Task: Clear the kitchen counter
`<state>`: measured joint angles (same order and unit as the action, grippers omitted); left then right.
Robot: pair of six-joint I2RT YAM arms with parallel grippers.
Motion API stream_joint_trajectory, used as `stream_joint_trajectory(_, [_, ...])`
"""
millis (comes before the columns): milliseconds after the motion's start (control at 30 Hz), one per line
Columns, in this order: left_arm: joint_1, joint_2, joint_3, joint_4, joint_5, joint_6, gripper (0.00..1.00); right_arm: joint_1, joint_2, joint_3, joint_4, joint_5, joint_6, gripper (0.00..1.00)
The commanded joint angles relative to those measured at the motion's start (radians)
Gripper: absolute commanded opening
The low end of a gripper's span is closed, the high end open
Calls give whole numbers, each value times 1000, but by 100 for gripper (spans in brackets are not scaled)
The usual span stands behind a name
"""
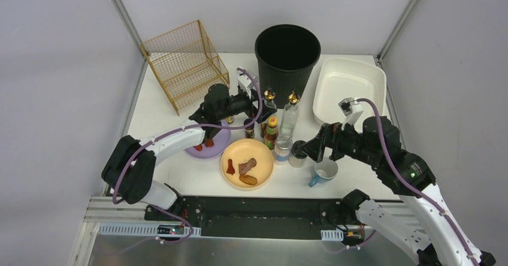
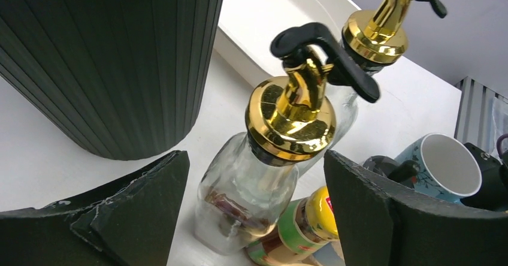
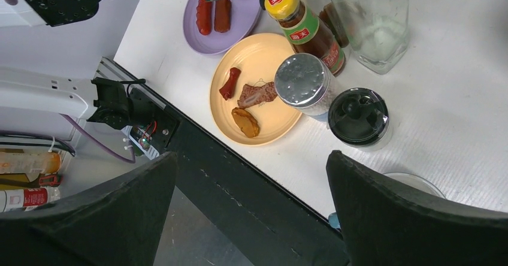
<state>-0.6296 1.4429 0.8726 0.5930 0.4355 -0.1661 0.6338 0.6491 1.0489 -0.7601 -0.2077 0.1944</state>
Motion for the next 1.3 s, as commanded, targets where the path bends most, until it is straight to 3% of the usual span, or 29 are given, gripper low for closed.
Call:
stream_joint_trajectory(0, [-10, 25, 32, 110, -16, 11, 84, 4, -15, -20, 35, -32, 11, 99])
stream_joint_trajectory(500, [-11, 64, 30, 212, -30, -25, 62, 4, -44, -84, 42, -45, 42, 99])
stream_joint_trajectory(833, [-12, 83, 27, 249, -27, -43, 31, 4, -61, -98, 37, -43, 51, 99])
stream_joint_trajectory(1033, [-12, 55, 35, 243, -34, -40, 0, 5, -70, -104, 35, -45, 57, 99])
stream_joint_trajectory(1267, [-13, -26, 60, 168, -46, 8, 0, 5, -75, -98, 39, -52, 68, 99])
